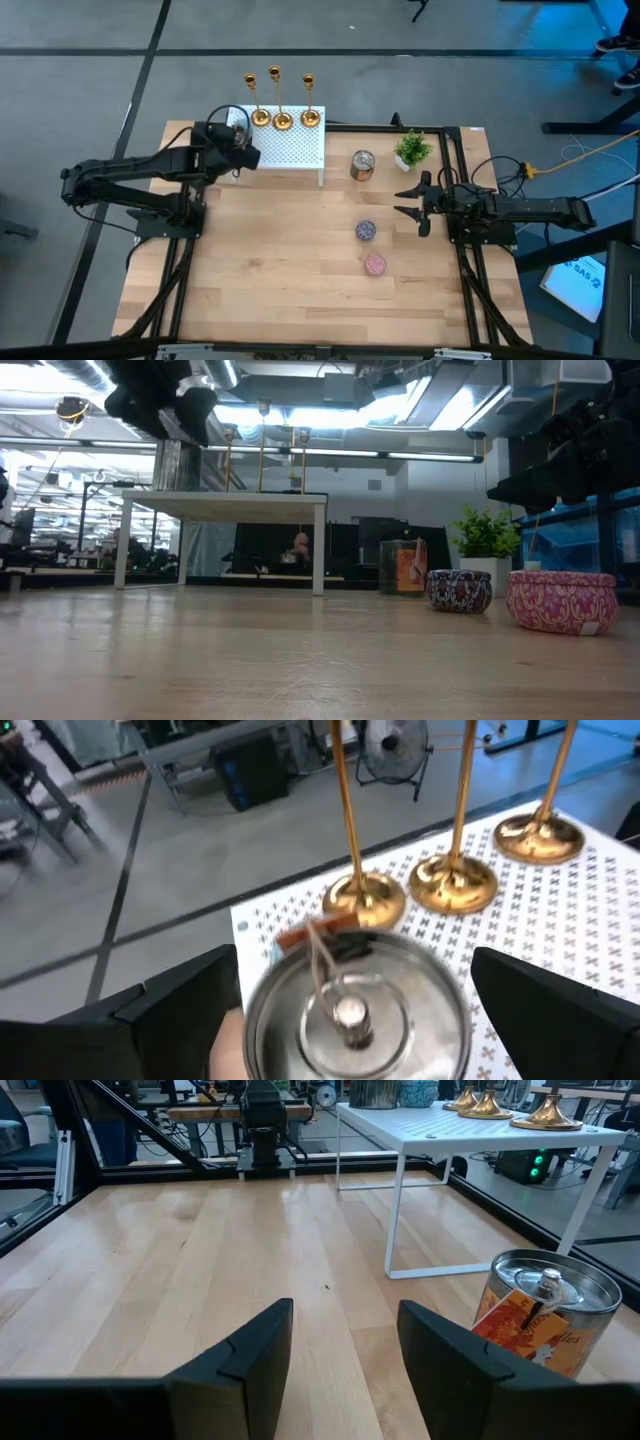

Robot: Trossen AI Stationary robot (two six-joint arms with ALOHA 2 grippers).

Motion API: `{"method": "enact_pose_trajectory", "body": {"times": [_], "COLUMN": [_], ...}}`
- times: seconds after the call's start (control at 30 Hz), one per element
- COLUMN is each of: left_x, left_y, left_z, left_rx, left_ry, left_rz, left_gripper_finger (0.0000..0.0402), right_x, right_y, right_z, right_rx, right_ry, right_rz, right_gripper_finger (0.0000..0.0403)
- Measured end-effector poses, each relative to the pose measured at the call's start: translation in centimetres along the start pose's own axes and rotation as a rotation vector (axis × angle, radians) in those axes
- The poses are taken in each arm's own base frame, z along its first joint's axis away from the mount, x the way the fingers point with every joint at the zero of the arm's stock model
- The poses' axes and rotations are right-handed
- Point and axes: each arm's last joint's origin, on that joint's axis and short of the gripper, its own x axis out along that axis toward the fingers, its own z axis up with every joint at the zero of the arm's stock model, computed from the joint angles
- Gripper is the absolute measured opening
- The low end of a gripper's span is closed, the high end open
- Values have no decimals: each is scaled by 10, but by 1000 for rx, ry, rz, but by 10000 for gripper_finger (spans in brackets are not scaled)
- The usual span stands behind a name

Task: Pick & Place candle stick holders
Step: Put the left candle tin on the shelf, then put the red patterned candle on the shelf

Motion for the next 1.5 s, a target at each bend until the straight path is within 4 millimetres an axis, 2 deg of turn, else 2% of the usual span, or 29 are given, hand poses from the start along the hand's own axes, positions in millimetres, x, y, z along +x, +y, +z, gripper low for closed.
{"method": "enact_pose_trajectory", "body": {"times": [0.3,0.47,0.7,0.87,1.03,1.27,1.5], "left_x": [-16,-25,-43,-54,-57,-47,-35], "left_y": [2,-4,-28,-59,-103,-165,-221], "left_z": [32,35,38,31,16,-12,-35], "left_rx": [86,131,291,477,632,711,874], "left_ry": [5,-14,-138,-222,-274,-302,-263], "left_rz": [-162,-256,-383,-461,-555,-753,-870], "left_gripper_finger": [400,400,400,400,400,400,400], "right_x": [0,0,0,0,0,0,0], "right_y": [0,0,0,0,0,0,0], "right_z": [0,0,0,0,0,0,0], "right_rx": [0,0,0,0,0,0,0], "right_ry": [0,0,0,0,0,0,0], "right_rz": [0,0,0,0,0,0,0], "right_gripper_finger": [185,185,185,185,185,186,186]}}
